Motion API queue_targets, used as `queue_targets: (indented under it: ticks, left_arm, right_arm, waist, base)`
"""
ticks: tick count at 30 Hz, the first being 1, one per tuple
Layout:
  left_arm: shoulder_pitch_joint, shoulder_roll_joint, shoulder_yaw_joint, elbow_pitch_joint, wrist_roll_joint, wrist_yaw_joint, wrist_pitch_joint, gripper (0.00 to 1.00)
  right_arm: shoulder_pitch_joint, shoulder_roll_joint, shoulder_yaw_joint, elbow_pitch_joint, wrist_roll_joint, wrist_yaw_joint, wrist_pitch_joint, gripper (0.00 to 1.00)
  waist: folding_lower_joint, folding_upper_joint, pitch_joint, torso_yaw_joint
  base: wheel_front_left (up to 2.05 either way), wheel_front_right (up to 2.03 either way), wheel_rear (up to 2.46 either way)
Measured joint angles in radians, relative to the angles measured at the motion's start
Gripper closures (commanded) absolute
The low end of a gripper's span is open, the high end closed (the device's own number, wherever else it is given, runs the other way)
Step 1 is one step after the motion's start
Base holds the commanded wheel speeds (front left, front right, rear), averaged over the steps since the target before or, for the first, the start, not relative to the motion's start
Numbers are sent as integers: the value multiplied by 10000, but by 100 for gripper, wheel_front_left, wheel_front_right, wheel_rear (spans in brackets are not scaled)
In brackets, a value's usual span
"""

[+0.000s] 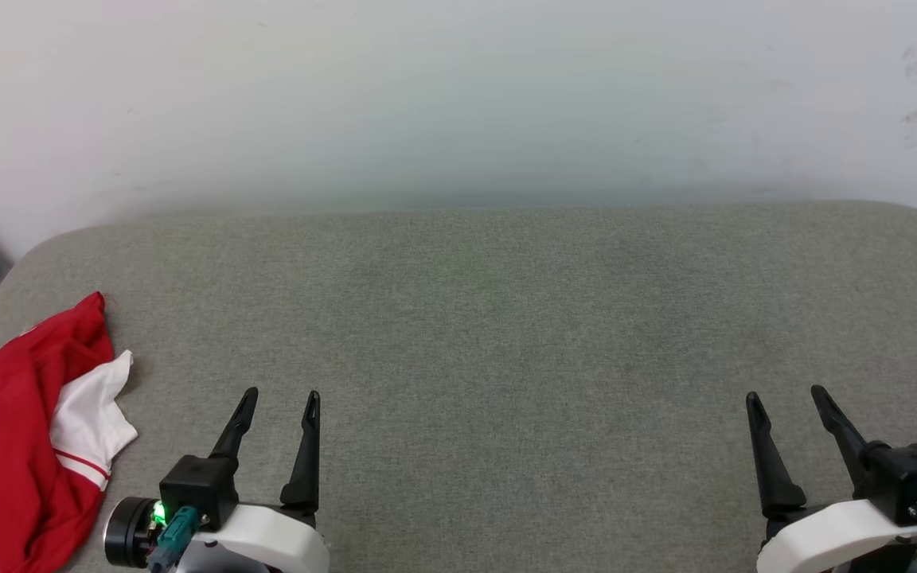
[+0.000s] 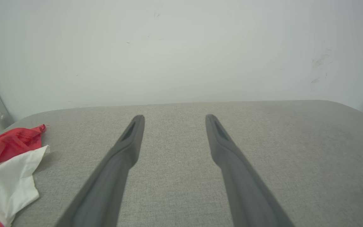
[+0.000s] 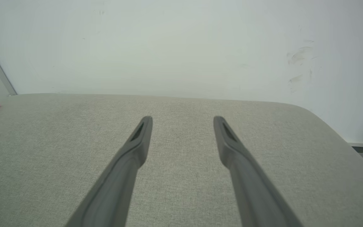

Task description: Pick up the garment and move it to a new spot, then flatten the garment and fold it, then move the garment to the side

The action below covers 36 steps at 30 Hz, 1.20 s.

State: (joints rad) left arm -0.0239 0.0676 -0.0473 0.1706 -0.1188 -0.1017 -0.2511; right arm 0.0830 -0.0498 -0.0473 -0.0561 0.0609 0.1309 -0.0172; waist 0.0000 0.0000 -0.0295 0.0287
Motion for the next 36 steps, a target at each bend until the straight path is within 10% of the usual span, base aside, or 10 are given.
queue_targets:
  ticks: [20,36]
  left_arm:
    - [-75,-61,84,180,86,-184,-119,0]
    - [-172,-123,631,-65,-86,-157,-119,0]
  right_arm:
    - [-5,-4,48,140,-6,0,-316,0]
    - [-255,-6,734,-88,2,0,-249,0]
  waist:
    - [0,0,50,467]
    - [0,0,210,3278]
  base:
    - [0,0,0]
    - [0,0,0]
